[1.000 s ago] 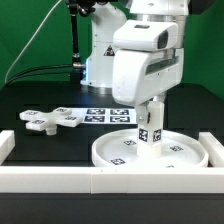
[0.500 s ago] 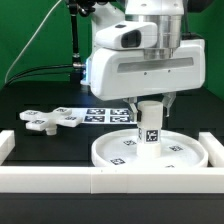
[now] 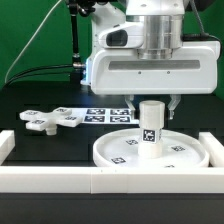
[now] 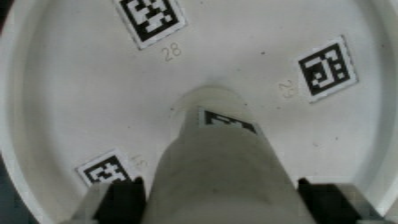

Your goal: Assemble round table

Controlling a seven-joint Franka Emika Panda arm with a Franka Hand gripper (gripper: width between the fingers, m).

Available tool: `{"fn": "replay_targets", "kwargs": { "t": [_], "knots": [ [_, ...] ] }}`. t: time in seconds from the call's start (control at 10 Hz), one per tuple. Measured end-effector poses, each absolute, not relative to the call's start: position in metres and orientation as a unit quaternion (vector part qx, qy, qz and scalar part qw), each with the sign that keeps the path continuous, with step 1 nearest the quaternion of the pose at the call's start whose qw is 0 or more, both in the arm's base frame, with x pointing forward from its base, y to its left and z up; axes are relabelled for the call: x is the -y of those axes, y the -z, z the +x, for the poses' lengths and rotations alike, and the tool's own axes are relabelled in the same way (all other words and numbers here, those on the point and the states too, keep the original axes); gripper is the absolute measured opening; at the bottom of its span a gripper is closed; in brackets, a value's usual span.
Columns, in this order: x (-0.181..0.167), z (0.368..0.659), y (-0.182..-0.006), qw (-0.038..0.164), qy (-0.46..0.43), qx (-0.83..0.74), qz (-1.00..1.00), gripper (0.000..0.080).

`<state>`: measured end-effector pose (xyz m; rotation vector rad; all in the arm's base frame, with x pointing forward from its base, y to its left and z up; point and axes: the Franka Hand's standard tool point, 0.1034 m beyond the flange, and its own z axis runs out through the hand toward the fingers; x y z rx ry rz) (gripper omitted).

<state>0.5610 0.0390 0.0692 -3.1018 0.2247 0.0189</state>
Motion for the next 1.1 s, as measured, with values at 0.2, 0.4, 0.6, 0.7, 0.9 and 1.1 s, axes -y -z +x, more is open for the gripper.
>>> {"fn": "replay_targets", "kwargs": {
  "t": [0.2, 0.4, 0.6, 0.7, 0.9, 1.1],
  "knots": [
    [-0.0392, 0.561, -0.0692, 0.016, -0.007, -0.131, -0.991, 0.0407],
    [-0.0398, 0.5608, -0.0689, 0.022, -0.01, -0.228, -0.973, 0.0407],
    [-0.0411, 0.5595, -0.0689, 0.027, -0.019, -0.358, -0.933, 0.0407],
    [-0.0411, 0.5582, -0.0688, 0.034, -0.028, -0.414, -0.909, 0.0407],
    [-0.0408, 0.558, -0.0687, 0.043, -0.038, -0.486, -0.872, 0.0407],
    [-0.0414, 0.5583, -0.0689, 0.044, -0.041, -0.536, -0.842, 0.0407]
  ]
}}
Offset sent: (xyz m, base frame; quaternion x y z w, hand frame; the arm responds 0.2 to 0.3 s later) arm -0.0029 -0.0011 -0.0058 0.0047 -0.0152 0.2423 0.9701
